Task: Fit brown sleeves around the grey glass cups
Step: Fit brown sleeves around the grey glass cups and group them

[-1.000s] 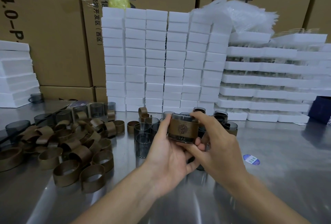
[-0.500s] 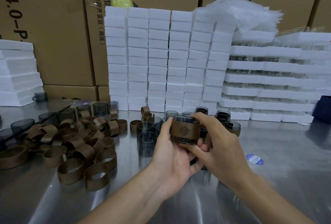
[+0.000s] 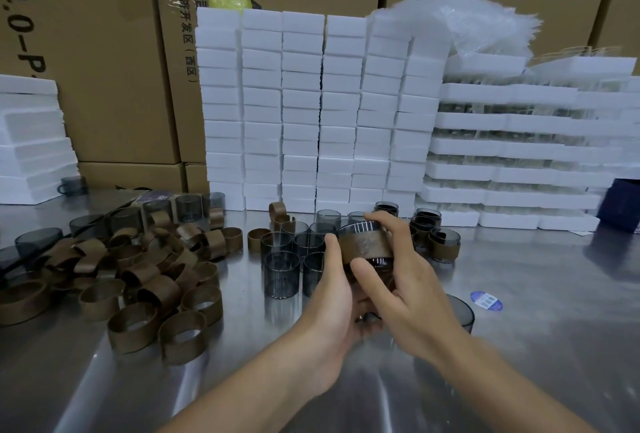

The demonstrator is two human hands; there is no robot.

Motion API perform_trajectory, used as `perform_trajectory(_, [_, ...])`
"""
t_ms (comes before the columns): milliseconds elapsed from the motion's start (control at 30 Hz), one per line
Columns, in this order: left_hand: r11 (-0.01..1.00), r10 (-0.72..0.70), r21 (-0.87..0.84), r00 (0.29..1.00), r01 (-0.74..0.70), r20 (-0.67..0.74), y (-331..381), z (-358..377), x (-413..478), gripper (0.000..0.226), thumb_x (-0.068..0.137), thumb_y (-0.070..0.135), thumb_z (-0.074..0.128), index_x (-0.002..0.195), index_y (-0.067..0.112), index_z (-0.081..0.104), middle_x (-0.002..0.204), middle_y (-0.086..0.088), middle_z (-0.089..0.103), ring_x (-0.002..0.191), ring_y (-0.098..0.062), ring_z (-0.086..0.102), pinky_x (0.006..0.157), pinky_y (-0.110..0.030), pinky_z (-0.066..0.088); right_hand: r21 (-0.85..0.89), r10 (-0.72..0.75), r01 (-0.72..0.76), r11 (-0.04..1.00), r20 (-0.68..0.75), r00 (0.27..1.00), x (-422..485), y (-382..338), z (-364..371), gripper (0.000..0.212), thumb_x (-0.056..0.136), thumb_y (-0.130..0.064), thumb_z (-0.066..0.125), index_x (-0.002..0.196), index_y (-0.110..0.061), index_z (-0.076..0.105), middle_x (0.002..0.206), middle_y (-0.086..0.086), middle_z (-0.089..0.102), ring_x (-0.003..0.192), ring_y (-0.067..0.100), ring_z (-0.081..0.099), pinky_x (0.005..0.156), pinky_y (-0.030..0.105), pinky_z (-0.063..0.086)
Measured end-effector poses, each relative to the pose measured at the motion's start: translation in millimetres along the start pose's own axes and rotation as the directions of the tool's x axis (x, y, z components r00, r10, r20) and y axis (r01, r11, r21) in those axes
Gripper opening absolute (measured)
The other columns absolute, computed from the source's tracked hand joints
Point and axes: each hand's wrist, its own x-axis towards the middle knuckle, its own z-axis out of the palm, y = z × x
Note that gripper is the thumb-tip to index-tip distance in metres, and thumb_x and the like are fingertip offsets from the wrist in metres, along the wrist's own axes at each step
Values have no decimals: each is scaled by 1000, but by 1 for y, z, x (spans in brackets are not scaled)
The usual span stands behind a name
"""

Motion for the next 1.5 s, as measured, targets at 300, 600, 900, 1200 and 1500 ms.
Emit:
perform_trajectory(300, [994,64,76,990,-74,124,1,-1,1,90,96,88,17,119,29,82,128,-30,71,100,-23,65,84,-36,51,144,-71,79,986,-58,996,5,3,-1,39,101,-79,43,132,-56,36,93,-12,74,70,16,73,59,38,58])
perform_trajectory(600, [864,340,395,941,-311,-2,18,-17,8,11,113,35,53,111,25,59,77,4,57,70,-3,67,75,-25,48,-95,167,-212,973,-346,923,31,50,-71,37,86,-67,61,98,-39,40,83,-10,61,64,8,60,53,31,48])
perform_trajectory(900, [769,379,551,925,-324,14,6,-24,18,17,106,19,65,92,26,73,72,15,62,78,-7,67,66,-10,49,-420,572,-613,669,-235,786,2,156,-88,43,85,-40,90,81,-17,54,74,4,66,73,24,59,61,40,46])
perform_trajectory(1200, [788,373,520,927,-330,23,4,-24,18,20,105,20,66,89,30,74,78,14,66,71,2,68,62,-9,45,-258,547,-547,797,-79,834,7,151,-84,60,91,-23,88,142,-28,57,127,7,69,95,13,71,83,35,50])
perform_trajectory(1500, [422,540,717,789,-555,293,-14,-14,6,26,106,27,65,128,41,68,121,22,61,116,8,56,92,-9,43,-293,518,-510,809,-57,854,8,143,-78,44,98,-19,79,138,-20,60,148,12,59,119,27,72,99,42,58])
